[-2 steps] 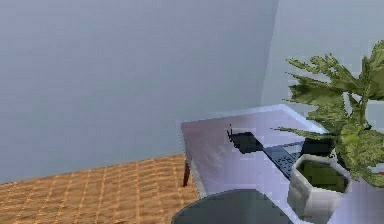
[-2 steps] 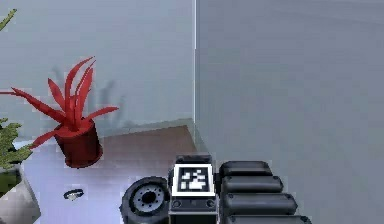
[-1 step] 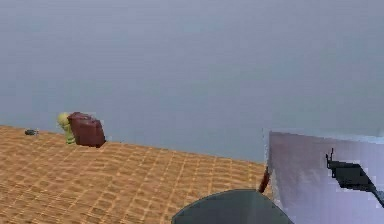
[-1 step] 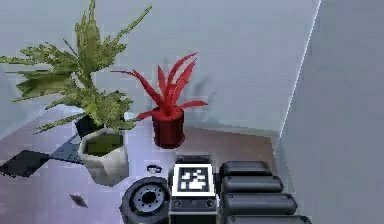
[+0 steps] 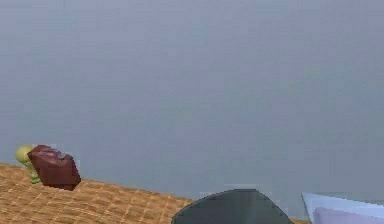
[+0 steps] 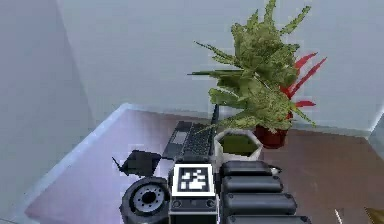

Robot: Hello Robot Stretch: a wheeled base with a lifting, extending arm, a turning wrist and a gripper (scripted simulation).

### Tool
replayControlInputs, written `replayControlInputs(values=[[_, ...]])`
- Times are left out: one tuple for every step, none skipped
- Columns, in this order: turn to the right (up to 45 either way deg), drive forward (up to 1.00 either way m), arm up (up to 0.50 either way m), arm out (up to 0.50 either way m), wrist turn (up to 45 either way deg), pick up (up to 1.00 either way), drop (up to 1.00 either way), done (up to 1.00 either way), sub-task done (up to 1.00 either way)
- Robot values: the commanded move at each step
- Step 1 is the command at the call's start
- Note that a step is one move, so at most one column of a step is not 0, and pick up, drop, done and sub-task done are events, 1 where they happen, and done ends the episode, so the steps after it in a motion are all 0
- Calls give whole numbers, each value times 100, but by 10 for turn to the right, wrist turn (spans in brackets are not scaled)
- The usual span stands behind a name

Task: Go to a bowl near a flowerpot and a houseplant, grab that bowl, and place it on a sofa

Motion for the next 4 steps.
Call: replayControlInputs(values=[[-300, 0, 0, 0, 0, 0, 0, 0, 0], [0, 40, 0, 0, 0, 0, 0, 0, 0], [-390, 0, 0, 0, 0, 0, 0, 0, 0], [0, 100, 0, 0, 0, 0, 0, 0, 0]])
